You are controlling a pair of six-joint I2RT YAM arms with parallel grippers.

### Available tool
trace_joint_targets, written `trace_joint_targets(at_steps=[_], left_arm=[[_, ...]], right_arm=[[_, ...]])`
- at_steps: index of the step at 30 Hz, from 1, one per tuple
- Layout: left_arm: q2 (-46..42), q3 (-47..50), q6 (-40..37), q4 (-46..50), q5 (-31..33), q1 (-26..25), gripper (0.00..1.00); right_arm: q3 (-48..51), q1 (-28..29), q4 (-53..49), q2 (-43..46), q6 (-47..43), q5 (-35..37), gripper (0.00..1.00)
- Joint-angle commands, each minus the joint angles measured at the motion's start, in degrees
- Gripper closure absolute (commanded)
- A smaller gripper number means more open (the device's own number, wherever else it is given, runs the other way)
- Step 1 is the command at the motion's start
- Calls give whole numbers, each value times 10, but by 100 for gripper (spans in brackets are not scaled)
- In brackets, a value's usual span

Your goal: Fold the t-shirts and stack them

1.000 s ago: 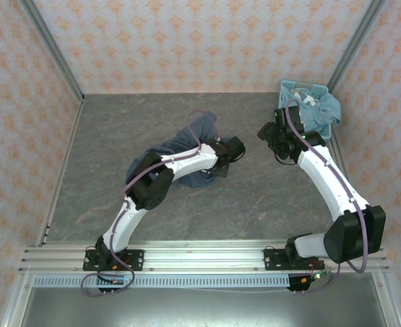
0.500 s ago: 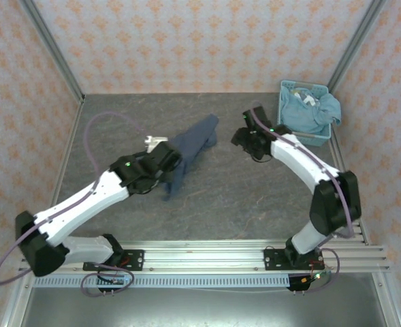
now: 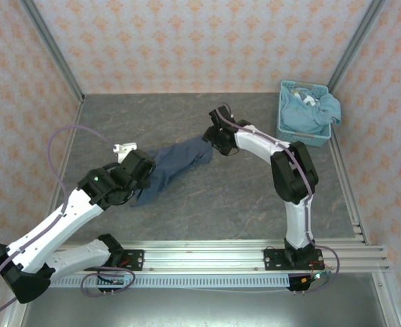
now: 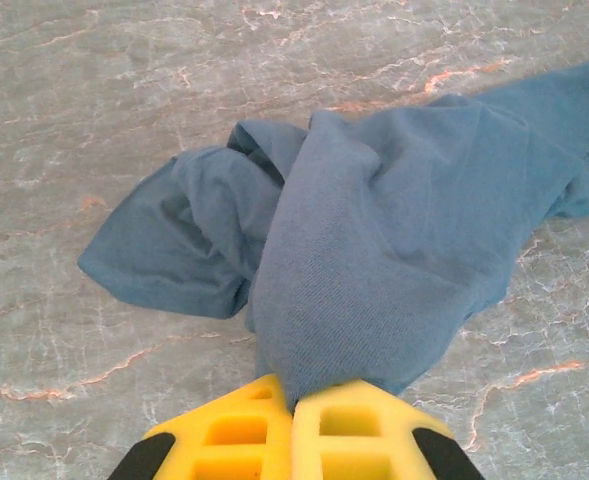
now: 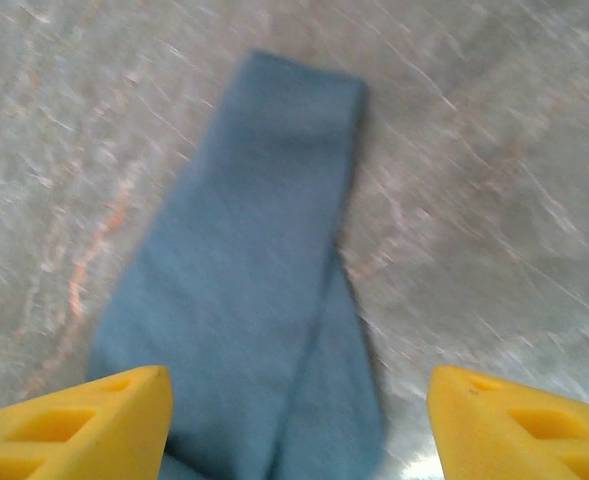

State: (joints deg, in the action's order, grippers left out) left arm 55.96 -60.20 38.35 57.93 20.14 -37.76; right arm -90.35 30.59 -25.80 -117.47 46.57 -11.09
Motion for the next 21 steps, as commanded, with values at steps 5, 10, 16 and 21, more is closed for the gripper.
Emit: trace_joint_targets(at_steps=[5,10,16,21], left_arm=[[-26,2,13,29,34,4,100],[-22,-1,14,24,34,3,100],[-23,-11,16,27,46,4,100],[-35,-18,17,28,63,4,100]], right_arm=[[-96,-15,-33,-94,5,28,45],[-123,-24,-63,-121,11,45,47],[-160,-32,-61,-156,-4,28,51],[-200,-36,-66,-187,-5,12,58]])
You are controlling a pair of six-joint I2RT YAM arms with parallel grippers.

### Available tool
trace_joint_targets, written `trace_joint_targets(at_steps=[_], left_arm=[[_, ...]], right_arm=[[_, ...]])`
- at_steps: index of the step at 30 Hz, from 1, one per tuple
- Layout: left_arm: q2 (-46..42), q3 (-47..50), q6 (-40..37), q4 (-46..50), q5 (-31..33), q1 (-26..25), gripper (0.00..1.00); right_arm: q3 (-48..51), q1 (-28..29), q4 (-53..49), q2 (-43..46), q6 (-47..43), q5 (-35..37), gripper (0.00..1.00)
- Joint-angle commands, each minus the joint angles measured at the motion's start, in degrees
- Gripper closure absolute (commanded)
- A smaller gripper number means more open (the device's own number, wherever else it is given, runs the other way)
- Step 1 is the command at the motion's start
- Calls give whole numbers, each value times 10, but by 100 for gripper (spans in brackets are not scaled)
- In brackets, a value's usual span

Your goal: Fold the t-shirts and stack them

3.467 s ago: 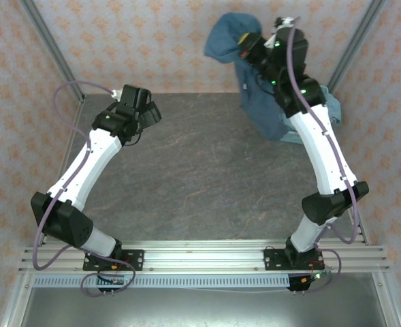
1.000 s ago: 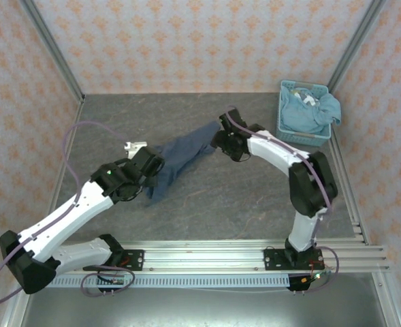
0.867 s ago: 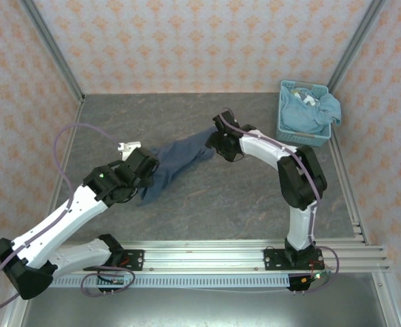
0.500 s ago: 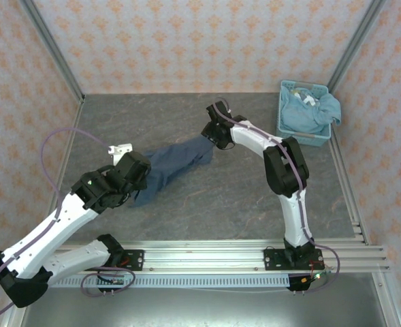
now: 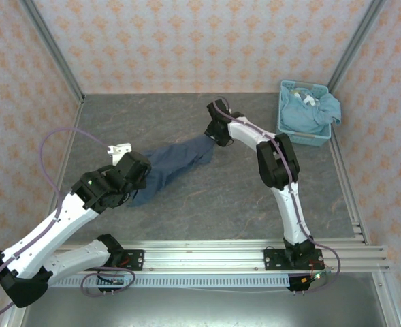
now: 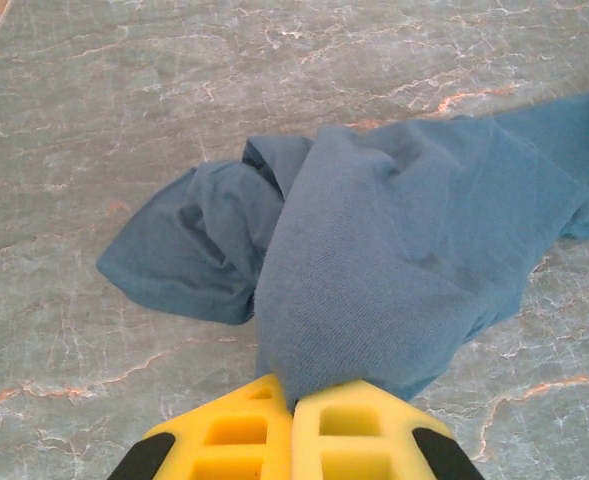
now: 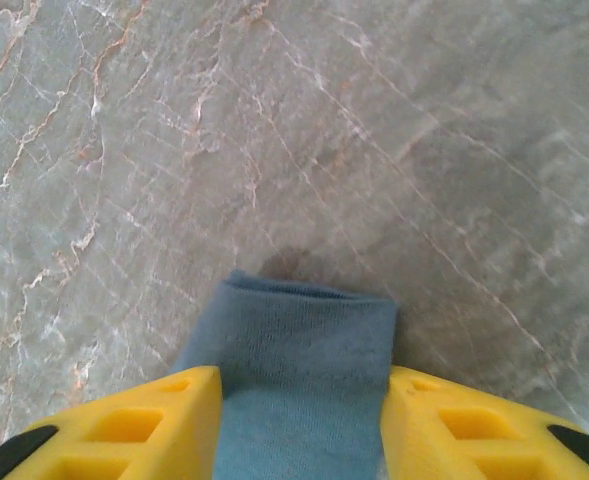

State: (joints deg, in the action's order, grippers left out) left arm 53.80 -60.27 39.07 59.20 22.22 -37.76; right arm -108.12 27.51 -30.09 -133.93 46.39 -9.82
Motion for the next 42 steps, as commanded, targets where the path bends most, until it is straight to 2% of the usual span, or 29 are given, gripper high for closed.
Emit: trace_joint_targets(at_steps=[1,4,8,13,18,21,30,37,42], left_arm=[[-15,-20,11,16,47,4,100],[-19,-25,10,18,55,4,100],[-15,-41,8,21,68,3,100],[2,-81,-4,6,87,5,100],[26,-145,-13,-25,92,40,100],[36,-183,-21,-49,94,57,100],[13,-282,-55,-101,100,61,100],[-42,-315,-81,-168,48,60,100],[-34,-352,-96,-211,13,60,100]], right_arm=[[-29,-6,-23,-27,-2,-2,60],[-48,-8,-32,-36,3,-3,72],[-47,-10,-32,-11,1,17,100],[2,-10,-5,99,-12,61,100],[40,-10,-13,235,-35,102,100],[63,-10,-12,311,-47,113,100],[127,-5,4,522,-83,124,100],[169,0,13,688,-113,143,100],[176,0,14,758,-126,162,100]])
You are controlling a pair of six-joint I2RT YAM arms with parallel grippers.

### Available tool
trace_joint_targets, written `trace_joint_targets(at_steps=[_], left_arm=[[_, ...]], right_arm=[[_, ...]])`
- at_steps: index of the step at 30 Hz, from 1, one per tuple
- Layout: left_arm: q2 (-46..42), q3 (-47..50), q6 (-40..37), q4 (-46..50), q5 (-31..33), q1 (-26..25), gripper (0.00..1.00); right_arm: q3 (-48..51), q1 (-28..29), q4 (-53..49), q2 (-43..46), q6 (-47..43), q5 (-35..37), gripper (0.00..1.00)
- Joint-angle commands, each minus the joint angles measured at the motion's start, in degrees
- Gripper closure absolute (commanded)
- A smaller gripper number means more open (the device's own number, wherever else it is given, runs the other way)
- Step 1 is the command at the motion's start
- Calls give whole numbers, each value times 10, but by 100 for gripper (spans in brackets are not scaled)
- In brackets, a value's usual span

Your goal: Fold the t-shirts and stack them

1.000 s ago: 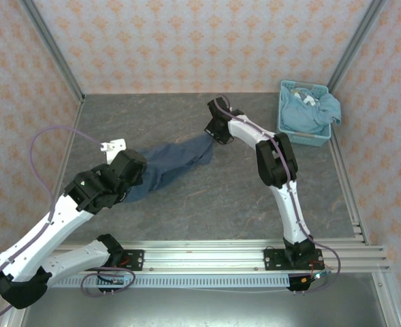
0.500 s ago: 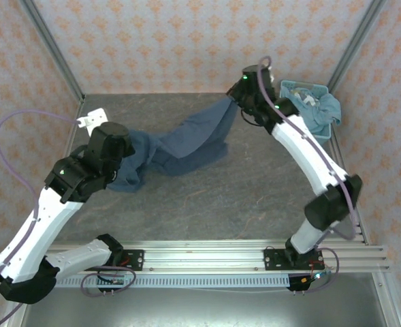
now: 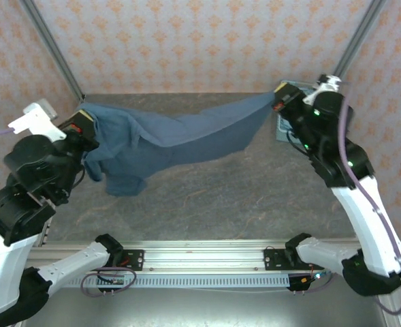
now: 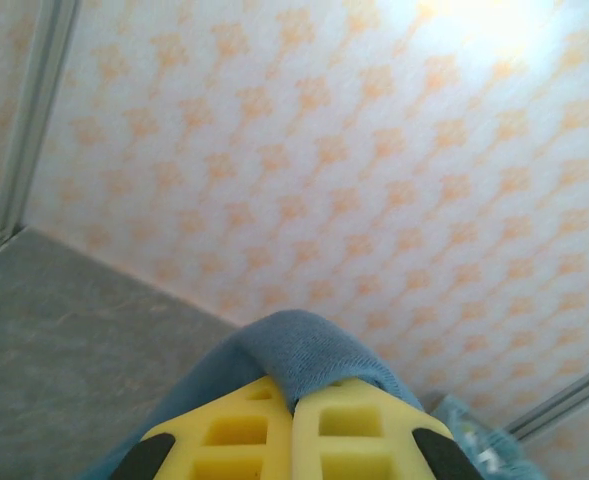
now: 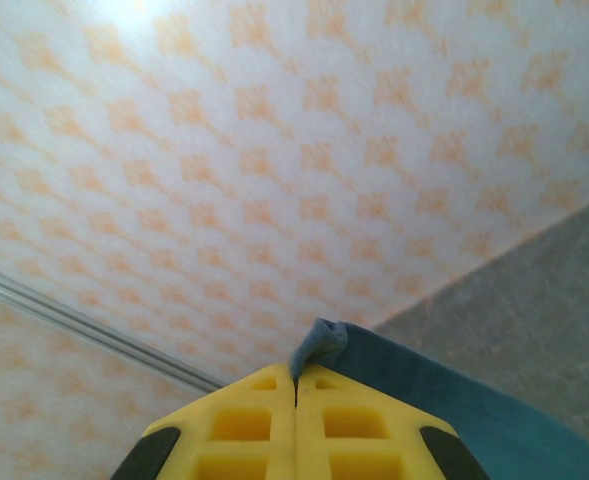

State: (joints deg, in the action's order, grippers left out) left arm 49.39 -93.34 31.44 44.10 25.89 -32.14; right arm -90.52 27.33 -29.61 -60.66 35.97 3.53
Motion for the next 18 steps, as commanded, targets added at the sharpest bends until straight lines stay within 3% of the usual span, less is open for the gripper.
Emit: trace_joint_targets(at_steps=[1,5,9,11,15,18], left_arm=[[20,-31,-19,-70,-34,4,100],[75,-82,-12,-82,-49,5,100],[169,-133,6,-44,17,5,100],[231,-149,18,-22,25,31,100],[360,-132,85,-34,-71,135,100],[507,-193,99,-31,-163,198,100]], right_arm=[[-1,1,9,33,-20,35,100],[-31,-2,3,25,-21,57,100],[-60,-36,-22,-41,-17,64,100],[-61,-76,-24,-97,2,43,100],[-83,-131,1,-235,23,-6,100],[-143,-156,-6,-367,25,-35,100]])
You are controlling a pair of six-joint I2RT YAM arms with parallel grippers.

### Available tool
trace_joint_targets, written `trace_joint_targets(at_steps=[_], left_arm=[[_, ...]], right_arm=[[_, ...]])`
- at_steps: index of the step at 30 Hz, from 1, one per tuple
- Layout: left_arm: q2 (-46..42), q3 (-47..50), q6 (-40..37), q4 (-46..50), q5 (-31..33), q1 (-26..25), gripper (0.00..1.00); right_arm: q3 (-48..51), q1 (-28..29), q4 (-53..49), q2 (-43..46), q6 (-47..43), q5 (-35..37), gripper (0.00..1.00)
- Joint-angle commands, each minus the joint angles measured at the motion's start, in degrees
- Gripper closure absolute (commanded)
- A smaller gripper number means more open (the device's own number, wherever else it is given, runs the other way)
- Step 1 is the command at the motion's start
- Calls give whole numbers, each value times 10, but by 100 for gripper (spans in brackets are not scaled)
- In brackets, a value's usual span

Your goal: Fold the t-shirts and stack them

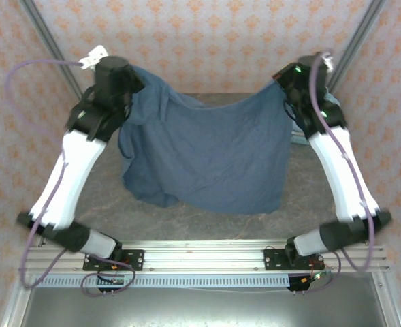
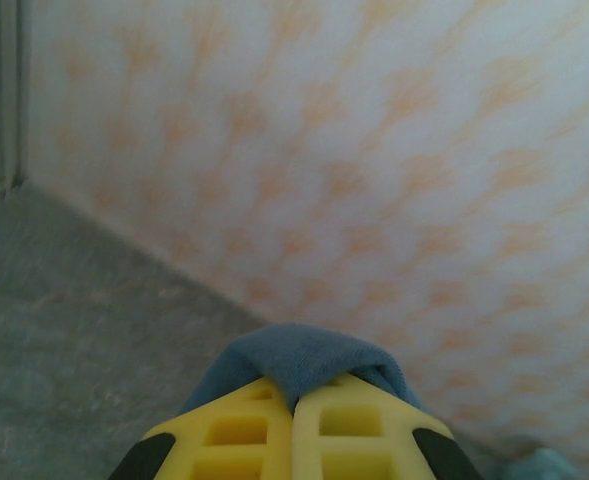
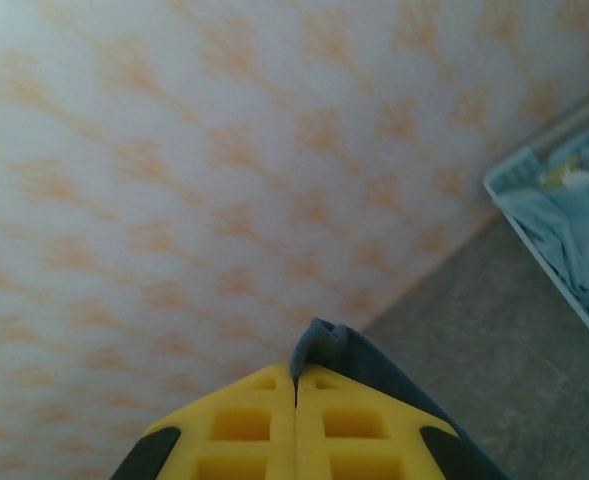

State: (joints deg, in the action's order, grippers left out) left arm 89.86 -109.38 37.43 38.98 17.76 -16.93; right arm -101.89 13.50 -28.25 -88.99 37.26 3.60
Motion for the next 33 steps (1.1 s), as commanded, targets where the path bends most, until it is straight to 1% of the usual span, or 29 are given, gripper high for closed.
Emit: trace_joint_targets(at_steps=[1,2,3,4,5,6,7,9,10,11,13,14,17,20,22,24,26,29,31,33], left_arm=[[164,-87,43,44,-124,63,99],[235,-157,41,84,-151,74,91],[283,-222,33,121,-156,78,80],[332,-289,19,162,-156,78,62],[369,-353,8,193,-160,78,52],[388,-389,0,214,-163,78,47],[397,-409,-6,233,-160,76,40],[373,-387,-23,252,-143,68,27],[344,-343,-31,252,-126,61,25],[302,-275,-32,244,-114,58,25],[214,-119,-5,219,-104,58,26],[163,-37,14,209,-104,60,28],[62,154,48,209,-119,68,32],[-14,302,56,224,-121,81,34],[-53,377,51,220,-128,104,33],[-73,434,44,204,-158,139,32],[-66,472,38,196,-189,172,32],[-49,498,29,170,-204,188,31],[-40,511,30,141,-215,189,30],[-16,513,33,138,-218,189,30]], right_arm=[[-61,-24,-34,-131,10,-47,100],[-97,-29,-58,-175,6,-52,95],[-126,-31,-76,-209,0,-54,83],[-158,-33,-100,-244,-6,-58,68],[-186,-34,-124,-271,-8,-59,57],[-201,-35,-137,-286,-9,-66,51],[-206,-35,-146,-295,-9,-76,47],[-183,-32,-142,-284,-3,-93,44],[-154,-29,-135,-266,1,-96,43],[-119,-25,-125,-245,7,-97,43],[-39,-16,-103,-198,24,-106,44],[8,-8,-92,-171,36,-110,44],[135,28,-73,-97,56,-109,46],[244,61,-84,-28,76,-105,46],[316,74,-79,14,89,-112,46],[374,82,-79,43,98,-117,46],[415,83,-86,64,97,-116,45],[446,83,-88,83,86,-114,43],[447,83,-91,82,77,-119,43],[447,83,-92,79,74,-119,43]])
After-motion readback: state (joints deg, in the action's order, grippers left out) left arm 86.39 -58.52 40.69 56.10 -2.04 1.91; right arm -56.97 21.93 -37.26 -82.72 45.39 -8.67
